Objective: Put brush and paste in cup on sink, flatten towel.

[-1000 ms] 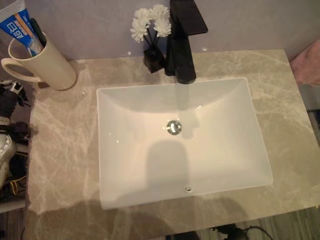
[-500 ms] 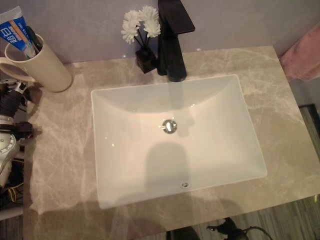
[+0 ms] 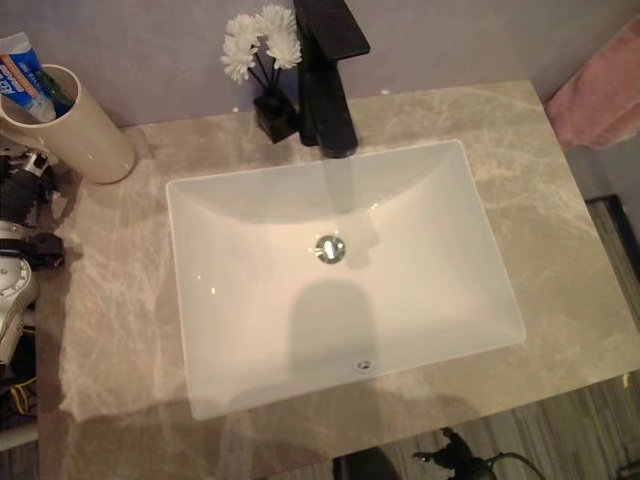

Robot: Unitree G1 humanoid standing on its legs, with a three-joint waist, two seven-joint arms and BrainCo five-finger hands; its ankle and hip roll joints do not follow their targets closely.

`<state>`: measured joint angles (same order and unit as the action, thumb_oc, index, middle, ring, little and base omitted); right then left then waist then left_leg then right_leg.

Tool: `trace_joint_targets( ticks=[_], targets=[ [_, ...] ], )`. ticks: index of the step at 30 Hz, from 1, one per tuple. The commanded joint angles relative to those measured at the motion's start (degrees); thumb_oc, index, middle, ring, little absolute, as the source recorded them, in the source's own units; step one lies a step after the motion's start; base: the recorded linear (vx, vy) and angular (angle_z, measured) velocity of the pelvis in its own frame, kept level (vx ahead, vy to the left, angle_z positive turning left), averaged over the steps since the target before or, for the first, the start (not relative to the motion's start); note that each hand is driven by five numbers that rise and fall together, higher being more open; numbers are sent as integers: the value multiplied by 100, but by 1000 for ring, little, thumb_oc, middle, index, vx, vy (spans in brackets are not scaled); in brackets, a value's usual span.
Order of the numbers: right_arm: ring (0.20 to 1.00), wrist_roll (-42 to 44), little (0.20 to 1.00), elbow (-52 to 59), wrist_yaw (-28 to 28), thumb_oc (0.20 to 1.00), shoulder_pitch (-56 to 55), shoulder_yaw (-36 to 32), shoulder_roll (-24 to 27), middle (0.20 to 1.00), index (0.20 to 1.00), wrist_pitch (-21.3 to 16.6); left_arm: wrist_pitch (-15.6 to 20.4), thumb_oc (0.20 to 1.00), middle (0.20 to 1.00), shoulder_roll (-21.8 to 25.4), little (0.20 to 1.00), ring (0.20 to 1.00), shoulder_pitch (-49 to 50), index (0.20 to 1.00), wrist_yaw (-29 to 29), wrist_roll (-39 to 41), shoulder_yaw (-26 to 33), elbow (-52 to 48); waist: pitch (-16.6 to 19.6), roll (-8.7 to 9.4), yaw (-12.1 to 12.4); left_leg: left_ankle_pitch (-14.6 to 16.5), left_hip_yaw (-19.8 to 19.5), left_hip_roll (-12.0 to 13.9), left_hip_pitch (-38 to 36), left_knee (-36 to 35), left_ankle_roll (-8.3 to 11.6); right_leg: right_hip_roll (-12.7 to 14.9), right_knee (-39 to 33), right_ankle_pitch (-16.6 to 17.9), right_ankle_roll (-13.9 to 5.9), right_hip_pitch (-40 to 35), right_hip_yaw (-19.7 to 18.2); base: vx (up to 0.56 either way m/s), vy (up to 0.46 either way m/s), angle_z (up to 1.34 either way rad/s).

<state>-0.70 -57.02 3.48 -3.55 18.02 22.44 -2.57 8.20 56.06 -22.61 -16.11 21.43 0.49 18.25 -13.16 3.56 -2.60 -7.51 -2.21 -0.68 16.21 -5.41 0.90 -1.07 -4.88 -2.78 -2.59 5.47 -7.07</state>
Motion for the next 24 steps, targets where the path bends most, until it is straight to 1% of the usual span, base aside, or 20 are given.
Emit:
trace_joint_targets(
  ticks=[1,8,24],
  targets=[
    [1000,147,1000,35,-5,1000,-383,40,242,1000,1000,-35,203,200,200,62,200,200,-366,200,-40,-120,-178,250,465,-11,-145,-23,32,325,223,41,264,513,-12,-14,-379,-120,-86,8,8,-9],
    [1000,154,1000,45,-6,1000,-367,42,276,1000,1000,-38,189,200,200,86,200,200,-519,200,-23,-168,-332,296,460,-3,-157,2,76,312,224,41,255,510,-12,3,-396,-86,-124,3,5,-3],
    [1000,157,1000,50,-12,1000,-337,86,277,1000,1000,-48,118,200,200,-54,200,200,-825,200,2,-241,-604,420,364,7,-213,42,135,298,206,41,224,518,7,15,-394,-43,-190,1,3,-1]
  ],
)
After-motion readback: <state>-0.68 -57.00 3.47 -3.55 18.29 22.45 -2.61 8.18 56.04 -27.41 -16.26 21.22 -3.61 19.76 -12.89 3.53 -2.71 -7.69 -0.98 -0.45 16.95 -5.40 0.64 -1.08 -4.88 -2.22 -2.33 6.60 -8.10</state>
